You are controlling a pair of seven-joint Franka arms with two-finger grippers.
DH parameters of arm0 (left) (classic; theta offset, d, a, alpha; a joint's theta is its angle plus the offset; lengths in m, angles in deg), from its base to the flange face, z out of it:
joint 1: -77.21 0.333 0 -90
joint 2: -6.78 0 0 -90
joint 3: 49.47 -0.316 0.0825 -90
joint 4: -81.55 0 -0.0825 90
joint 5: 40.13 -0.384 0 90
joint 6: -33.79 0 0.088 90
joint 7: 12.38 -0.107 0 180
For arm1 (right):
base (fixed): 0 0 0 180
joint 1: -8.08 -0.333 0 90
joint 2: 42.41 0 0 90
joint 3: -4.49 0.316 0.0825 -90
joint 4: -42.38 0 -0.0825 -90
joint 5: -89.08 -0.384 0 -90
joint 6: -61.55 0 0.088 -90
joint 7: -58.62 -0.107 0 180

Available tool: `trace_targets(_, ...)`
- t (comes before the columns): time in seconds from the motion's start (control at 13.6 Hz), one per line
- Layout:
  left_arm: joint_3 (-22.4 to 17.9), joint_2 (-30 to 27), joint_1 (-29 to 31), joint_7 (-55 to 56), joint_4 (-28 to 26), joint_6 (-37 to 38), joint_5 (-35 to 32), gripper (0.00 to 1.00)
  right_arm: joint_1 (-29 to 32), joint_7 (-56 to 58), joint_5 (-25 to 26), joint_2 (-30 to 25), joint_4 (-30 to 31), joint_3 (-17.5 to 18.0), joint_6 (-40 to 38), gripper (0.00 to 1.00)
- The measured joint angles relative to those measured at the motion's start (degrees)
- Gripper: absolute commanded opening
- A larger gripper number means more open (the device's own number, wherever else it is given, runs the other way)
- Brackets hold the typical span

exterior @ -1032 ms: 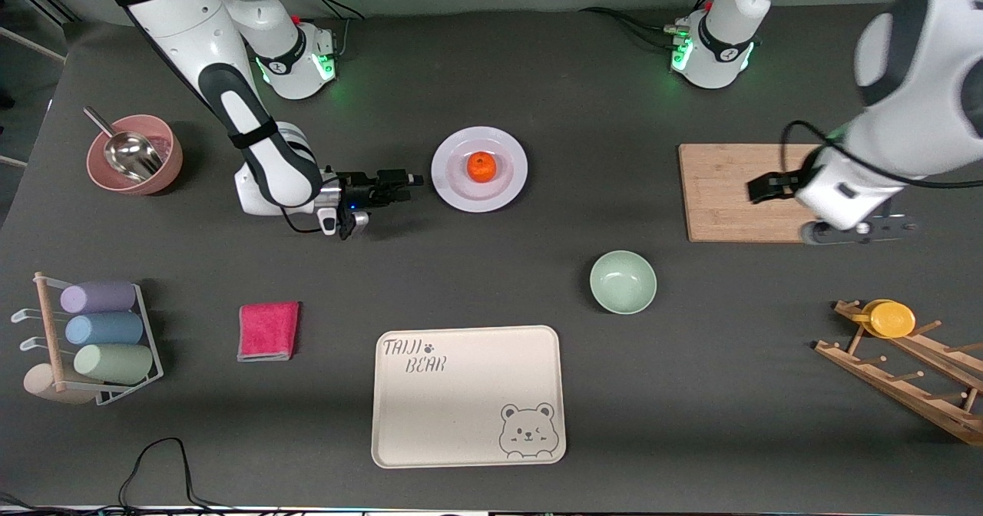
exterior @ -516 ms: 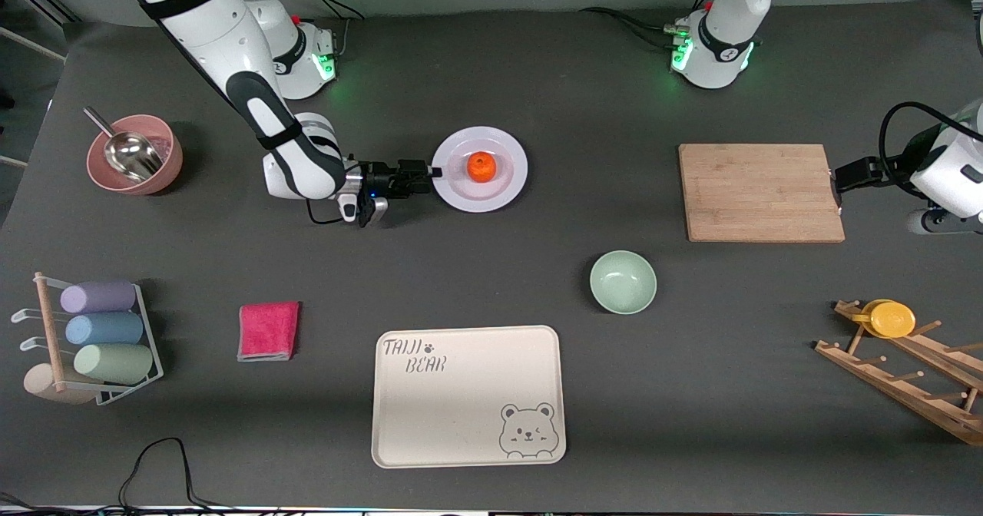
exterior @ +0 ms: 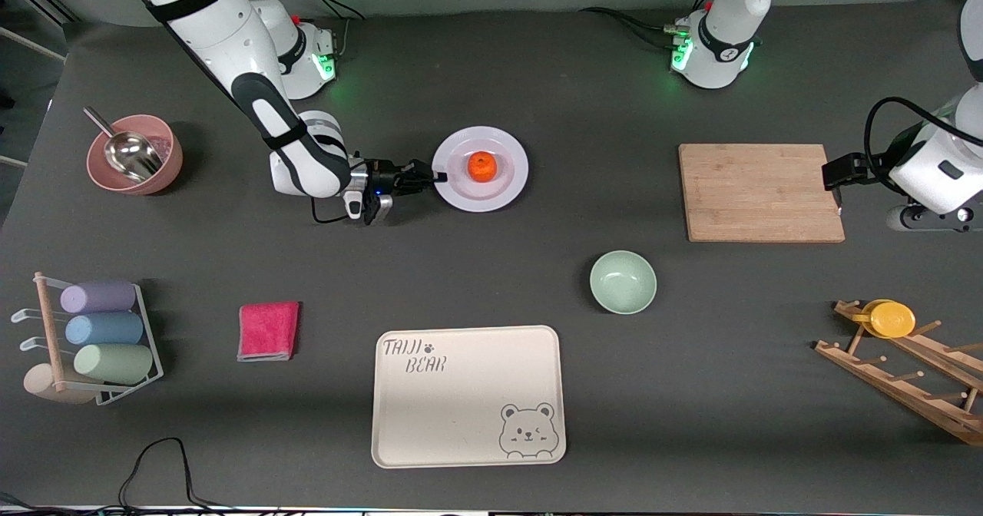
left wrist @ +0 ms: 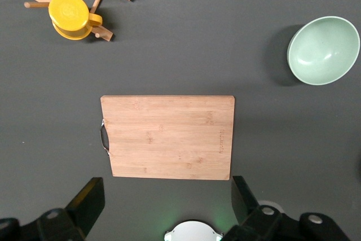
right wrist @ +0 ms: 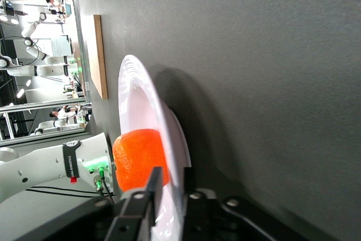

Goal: Place orange and plate with both arms
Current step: 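Grasp the white plate rim with the right gripper, then carry the plate with the orange onto the cream tray with the right gripper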

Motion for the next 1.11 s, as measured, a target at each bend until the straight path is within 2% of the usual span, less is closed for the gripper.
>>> trace_targets(0.37,-1.2,0.0,-1.8,0.0,0.7,0.9,-0.1,1.00,0.0,-1.1,-1.0,-0.3,-1.1,0.5,-1.2,0.00)
trace_targets(0.59,-1.2,0.1,-1.8,0.0,0.8,1.0,-0.1,1.00,0.0,-7.4,-0.4,-0.9,-5.5,0.0,0.4,0.00)
trace_targets(0.81,-1.5,0.1,-1.8,0.0,0.8,1.1,-0.1,1.00,0.0,-16.7,6.4,-1.4,-12.3,-3.9,0.5,0.00)
trace_targets(1.11,-1.9,0.4,-1.8,0.0,0.8,1.3,-0.1,1.00,0.1,-24.0,10.3,-1.5,-21.6,-9.9,-6.1,0.00)
